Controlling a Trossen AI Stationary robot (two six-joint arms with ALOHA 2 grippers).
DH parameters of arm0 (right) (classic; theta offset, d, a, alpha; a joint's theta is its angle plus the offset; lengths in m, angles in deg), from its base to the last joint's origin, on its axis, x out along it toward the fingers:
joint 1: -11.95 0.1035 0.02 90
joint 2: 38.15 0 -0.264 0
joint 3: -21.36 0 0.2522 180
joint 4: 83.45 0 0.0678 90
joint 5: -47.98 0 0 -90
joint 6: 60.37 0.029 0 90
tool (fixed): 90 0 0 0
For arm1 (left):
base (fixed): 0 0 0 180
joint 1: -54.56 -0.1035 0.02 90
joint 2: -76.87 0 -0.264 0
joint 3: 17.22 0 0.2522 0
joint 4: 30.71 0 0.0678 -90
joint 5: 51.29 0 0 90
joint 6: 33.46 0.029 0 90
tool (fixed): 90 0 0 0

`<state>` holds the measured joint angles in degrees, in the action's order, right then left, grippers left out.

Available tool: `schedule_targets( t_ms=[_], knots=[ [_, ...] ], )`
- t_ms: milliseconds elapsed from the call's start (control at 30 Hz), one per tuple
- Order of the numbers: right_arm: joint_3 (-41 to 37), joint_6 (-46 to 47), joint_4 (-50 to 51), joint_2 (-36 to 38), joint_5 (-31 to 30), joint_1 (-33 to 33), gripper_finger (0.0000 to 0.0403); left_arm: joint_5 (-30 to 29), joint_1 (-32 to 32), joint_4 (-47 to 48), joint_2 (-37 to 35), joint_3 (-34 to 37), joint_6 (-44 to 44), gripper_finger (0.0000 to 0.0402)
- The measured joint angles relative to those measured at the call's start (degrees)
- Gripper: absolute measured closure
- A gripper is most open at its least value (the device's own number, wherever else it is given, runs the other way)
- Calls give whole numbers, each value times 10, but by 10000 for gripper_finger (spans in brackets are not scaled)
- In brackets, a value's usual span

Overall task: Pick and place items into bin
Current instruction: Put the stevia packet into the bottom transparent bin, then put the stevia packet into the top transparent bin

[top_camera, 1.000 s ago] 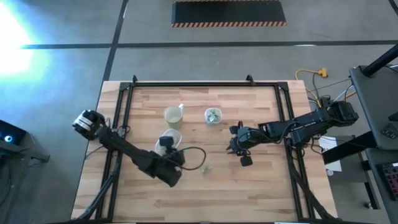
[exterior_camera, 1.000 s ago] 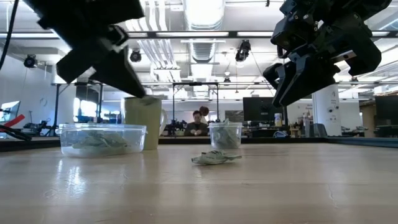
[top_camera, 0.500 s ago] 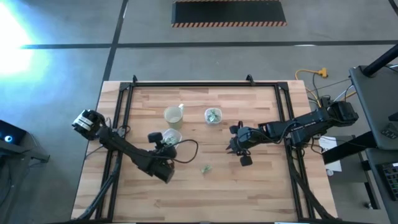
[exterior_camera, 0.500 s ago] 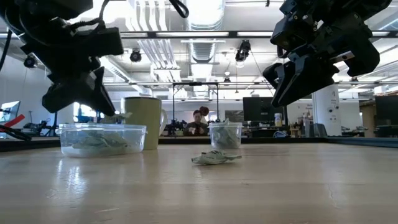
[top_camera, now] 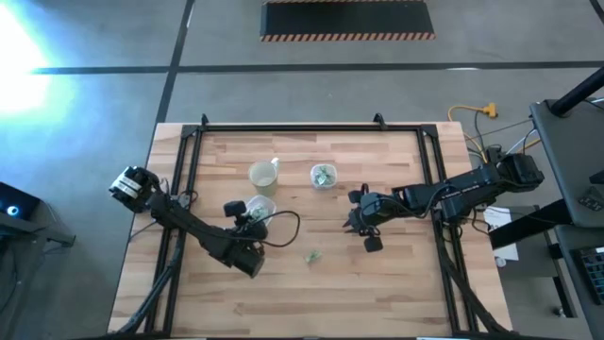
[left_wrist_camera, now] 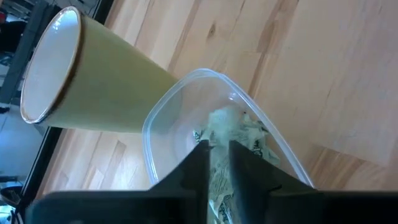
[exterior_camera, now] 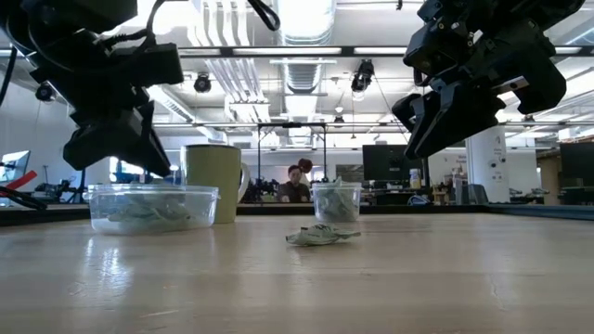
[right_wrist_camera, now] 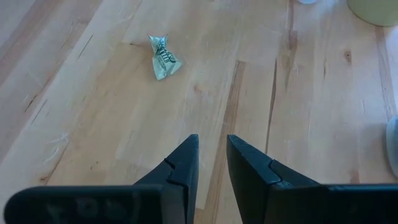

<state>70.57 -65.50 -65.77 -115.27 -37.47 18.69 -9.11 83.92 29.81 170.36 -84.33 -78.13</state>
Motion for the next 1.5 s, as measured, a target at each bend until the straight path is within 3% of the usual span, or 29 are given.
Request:
schedule_targets(
  t_ms=[200,367,600,767,1033,1500],
  knots=[
    [0,0,-1,0,0,0,330,2,0,0,0,-3,0,292],
    [-4,-7,-57,-4,3,0,330,2,0,4,-3,-27,4,261],
    [-9,-43,-139,-55,55,0,330,1,14,1,-36,-56,15,257],
    [-8,-57,-216,-126,66,0,330,-1,45,-22,-47,-64,22,257],
    [22,-76,-319,-226,135,5,326,-7,76,-34,-54,-67,35,257],
    [83,-82,-304,-306,135,19,230,-7,76,-42,-54,-64,35,257]
  ],
)
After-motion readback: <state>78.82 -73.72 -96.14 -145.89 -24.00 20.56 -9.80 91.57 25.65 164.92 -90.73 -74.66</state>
